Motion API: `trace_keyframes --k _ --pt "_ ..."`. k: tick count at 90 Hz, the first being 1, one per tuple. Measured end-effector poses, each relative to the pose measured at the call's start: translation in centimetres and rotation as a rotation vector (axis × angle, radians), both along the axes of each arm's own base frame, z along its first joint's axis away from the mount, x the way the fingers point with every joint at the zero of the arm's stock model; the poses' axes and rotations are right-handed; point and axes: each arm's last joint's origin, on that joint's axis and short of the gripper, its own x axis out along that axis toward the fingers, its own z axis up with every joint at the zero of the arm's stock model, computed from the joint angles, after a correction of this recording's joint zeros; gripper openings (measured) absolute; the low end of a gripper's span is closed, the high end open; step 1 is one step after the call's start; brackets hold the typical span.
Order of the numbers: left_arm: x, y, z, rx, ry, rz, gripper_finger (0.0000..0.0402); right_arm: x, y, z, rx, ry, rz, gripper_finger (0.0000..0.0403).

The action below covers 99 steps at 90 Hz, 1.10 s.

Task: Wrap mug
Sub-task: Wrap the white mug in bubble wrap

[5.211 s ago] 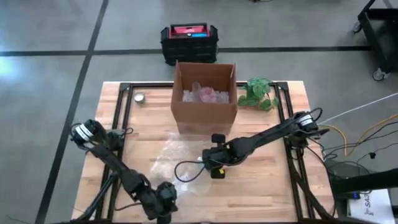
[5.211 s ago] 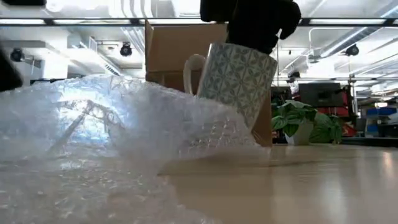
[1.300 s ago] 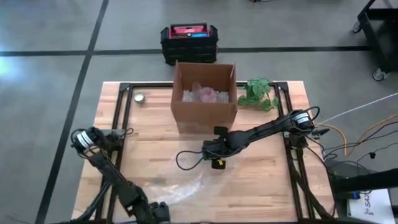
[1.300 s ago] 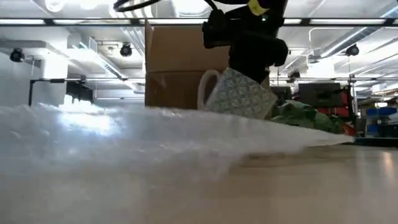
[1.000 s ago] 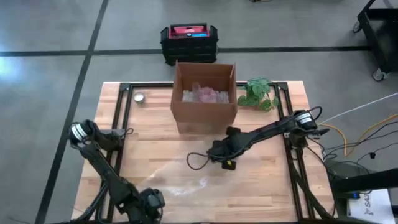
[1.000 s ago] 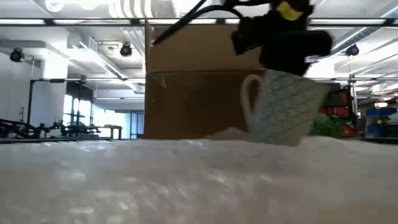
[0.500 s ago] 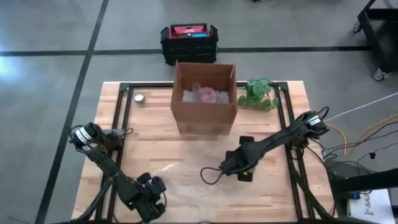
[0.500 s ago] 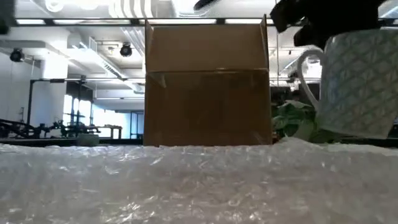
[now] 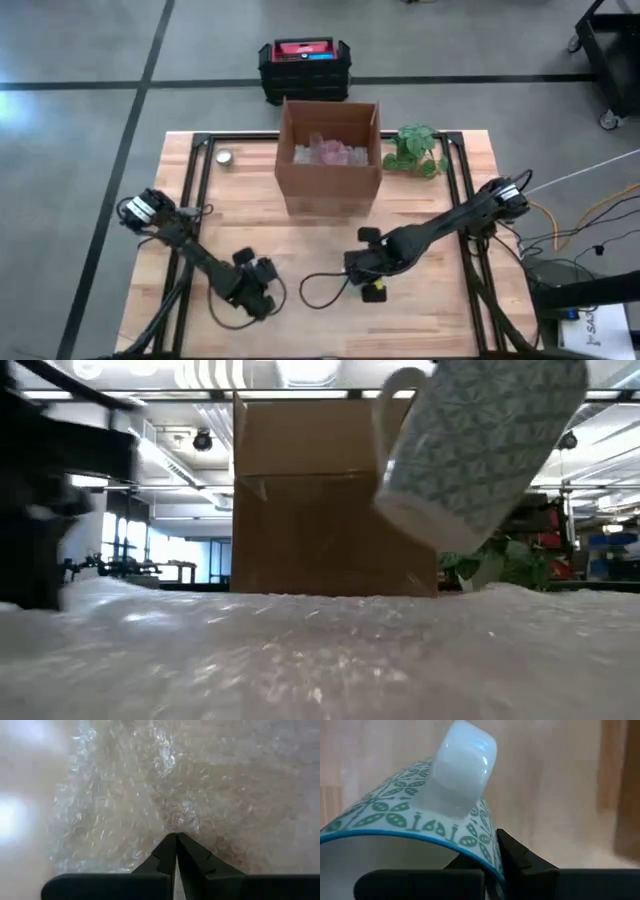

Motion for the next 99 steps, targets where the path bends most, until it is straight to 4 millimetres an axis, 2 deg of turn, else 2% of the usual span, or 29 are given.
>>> trace_keyframes --k 7,19,30,38,51,61,75,99 --pt "0.6 1.3 0.9 0.049 -0.017 -0.022 0.0 0.8 0.1 -0.1 0.011 -0.057 0.041 0.0" --pt "1.6 2.2 4.4 0.012 -0.124 -0.06 0.0 2.2 -0.8 0.3 0.01 -0.096 0.044 0.0" --pt "1.4 2.4 7.2 -0.015 -0.219 -0.079 0.0 3.7 -2.3 0.3 0.016 -0.104 -0.003 0.0" --pt "1.0 2.6 9.6 -0.036 -0.324 -0.065 0.0 4.8 -3.2 -0.5 0.088 -0.061 -0.014 0.0" --pt "0.5 2.6 11.4 -0.062 -0.435 -0.057 0.0 6.7 -2.6 -0.7 0.166 0.014 0.011 0.0" --pt "0.3 2.6 11.9 -0.033 -0.48 -0.048 0.0 7.5 -2.4 -0.7 0.109 0.116 0.032 0.0" --pt "0.5 2.6 11.6 -0.019 -0.473 -0.046 0.0 9.0 -3.0 -3.7 0.025 0.25 0.046 0.0" --pt "0.7 2.4 11.1 -0.009 -0.454 -0.047 0.0 10.0 -2.8 -4.4 0.009 0.283 0.063 0.0007"
